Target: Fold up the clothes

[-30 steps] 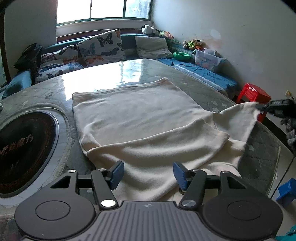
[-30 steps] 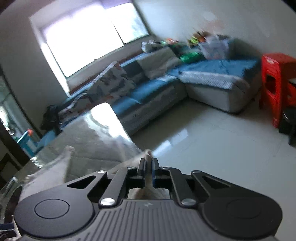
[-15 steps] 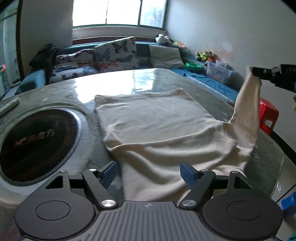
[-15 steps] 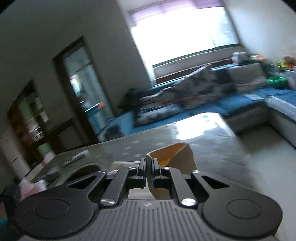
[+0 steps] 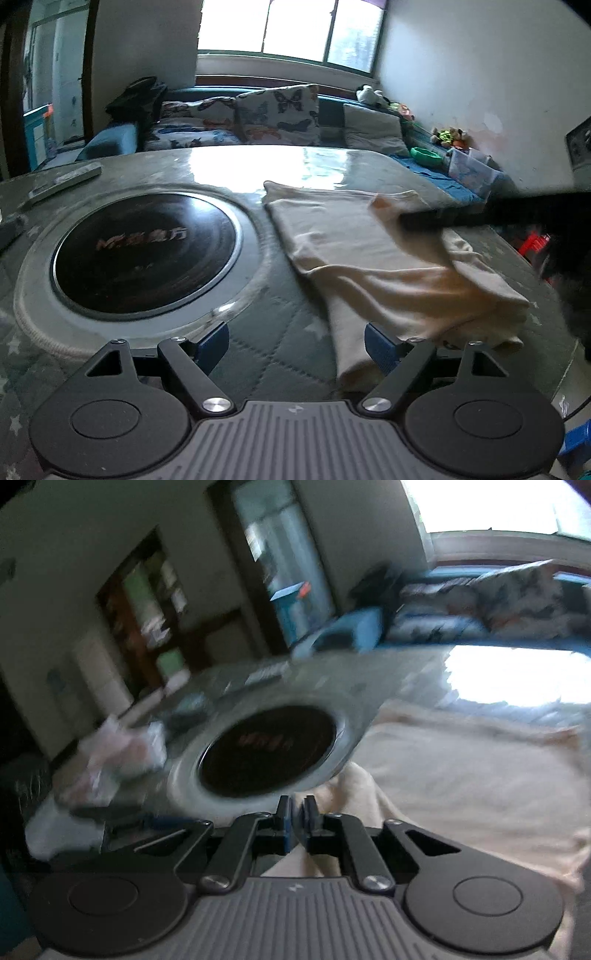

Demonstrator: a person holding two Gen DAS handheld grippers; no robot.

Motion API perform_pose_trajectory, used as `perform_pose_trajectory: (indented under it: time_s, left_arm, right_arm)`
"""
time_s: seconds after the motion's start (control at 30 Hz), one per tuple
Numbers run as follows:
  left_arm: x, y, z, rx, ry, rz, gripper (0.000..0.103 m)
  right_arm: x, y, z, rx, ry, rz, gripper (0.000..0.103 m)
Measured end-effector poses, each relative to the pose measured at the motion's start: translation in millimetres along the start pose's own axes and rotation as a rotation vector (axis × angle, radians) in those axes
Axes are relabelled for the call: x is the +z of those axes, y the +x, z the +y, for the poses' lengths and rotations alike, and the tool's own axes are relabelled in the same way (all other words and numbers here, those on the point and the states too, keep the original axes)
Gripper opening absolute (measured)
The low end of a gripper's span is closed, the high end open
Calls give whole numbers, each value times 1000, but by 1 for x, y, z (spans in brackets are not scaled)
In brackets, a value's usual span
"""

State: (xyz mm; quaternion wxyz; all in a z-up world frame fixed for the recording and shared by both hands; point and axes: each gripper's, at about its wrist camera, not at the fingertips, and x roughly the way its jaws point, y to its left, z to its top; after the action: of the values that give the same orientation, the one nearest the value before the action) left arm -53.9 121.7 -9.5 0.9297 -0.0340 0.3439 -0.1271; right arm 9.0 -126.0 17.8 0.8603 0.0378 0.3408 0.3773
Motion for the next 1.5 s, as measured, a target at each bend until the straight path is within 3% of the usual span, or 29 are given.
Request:
perform_pose_trajectory:
  time_s: [0.13, 0.23, 0.5, 0.63, 0.7, 0.8, 0.97, 1.13, 1.37, 1.5]
  left_arm:
    - [-1, 0, 4, 3, -12, 3, 83]
    - [3, 1, 0, -7, -4, -2, 83]
    - [17, 9, -36, -108, 58, -20, 73]
    - [21, 21, -59, -140, 119, -11, 66]
    - [21, 29, -67, -147, 141, -2, 63]
    - [21, 37, -70, -164, 140, 22, 49]
    - [20, 40, -61, -186, 103, 41, 35]
    - [20, 42, -53, -183, 68, 52, 31]
    - [17, 49, -59, -190, 112, 68, 30]
    - [12, 51, -59, -176, 126, 66, 15]
  right_arm:
    - [-5, 3, 5, 21, -10, 29, 12]
    - [-6, -16, 0, -2, -17, 6, 23]
    - [-40, -72, -59, -246, 14, 34, 27]
    - [-69, -89, -83, -314, 88, 54, 27]
    - [-79, -95, -91, -324, 123, 56, 27]
    - [-87, -101, -97, -328, 153, 50, 35]
    - [-84, -104, -98, -313, 155, 20, 36]
    - [-80, -97, -96, -297, 154, 9, 40]
    - [-83, -88, -93, -294, 152, 21, 45]
    - [-82, -87, -91, -296, 147, 22, 47]
